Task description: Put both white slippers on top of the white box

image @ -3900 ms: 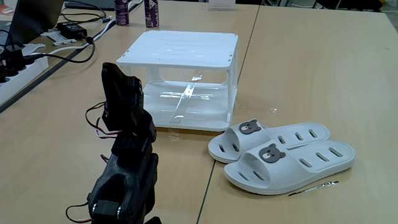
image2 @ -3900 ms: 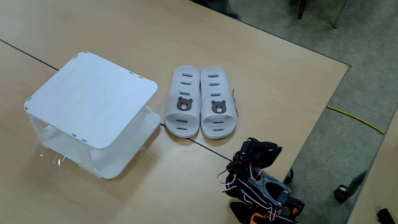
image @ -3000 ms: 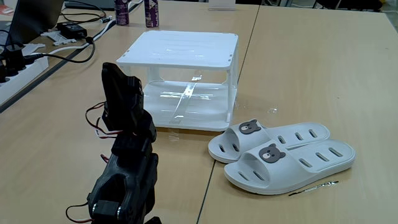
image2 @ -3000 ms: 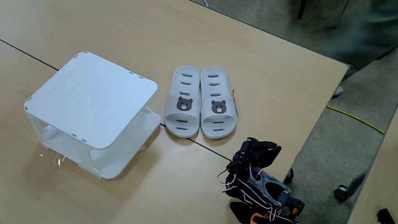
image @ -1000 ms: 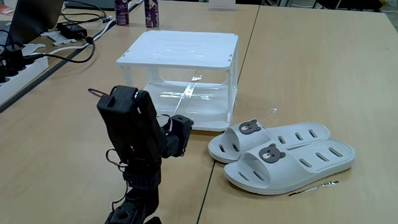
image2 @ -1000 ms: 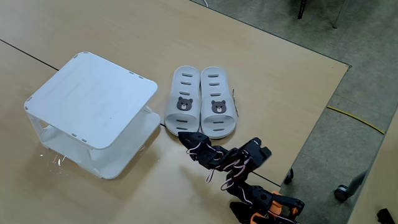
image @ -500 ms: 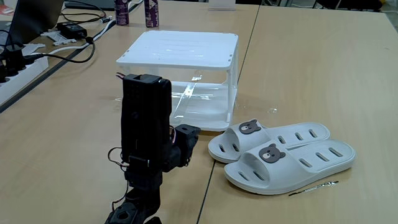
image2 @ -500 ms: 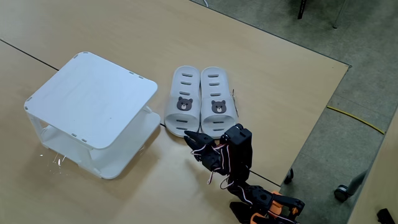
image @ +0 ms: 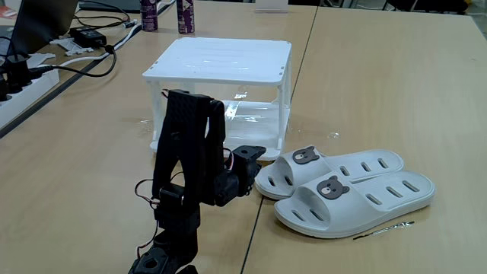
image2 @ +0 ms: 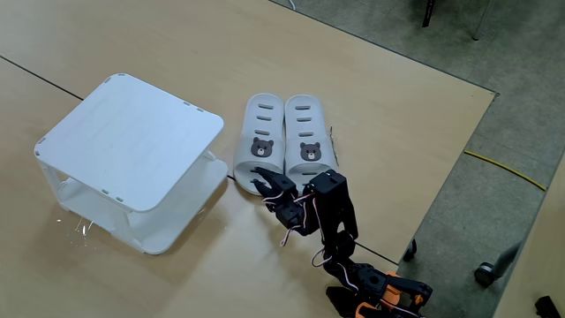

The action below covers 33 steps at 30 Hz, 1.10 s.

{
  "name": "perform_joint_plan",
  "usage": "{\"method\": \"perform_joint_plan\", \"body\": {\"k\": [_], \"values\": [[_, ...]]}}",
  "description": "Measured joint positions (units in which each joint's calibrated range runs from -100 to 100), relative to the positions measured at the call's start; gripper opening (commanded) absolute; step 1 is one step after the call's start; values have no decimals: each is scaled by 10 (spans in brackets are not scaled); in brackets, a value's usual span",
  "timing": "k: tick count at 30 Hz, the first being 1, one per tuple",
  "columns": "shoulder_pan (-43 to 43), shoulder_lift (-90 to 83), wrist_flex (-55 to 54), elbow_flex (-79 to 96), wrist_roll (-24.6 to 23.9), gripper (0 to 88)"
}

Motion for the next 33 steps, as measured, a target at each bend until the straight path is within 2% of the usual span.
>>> {"method": "perform_joint_plan", "body": {"k": [14,17,25,33], "values": [[55,128,0,-181,0,181],[58,176,0,-243,0,232],[69,258,0,-396,0,237],[94,286,0,-450,0,236]]}}
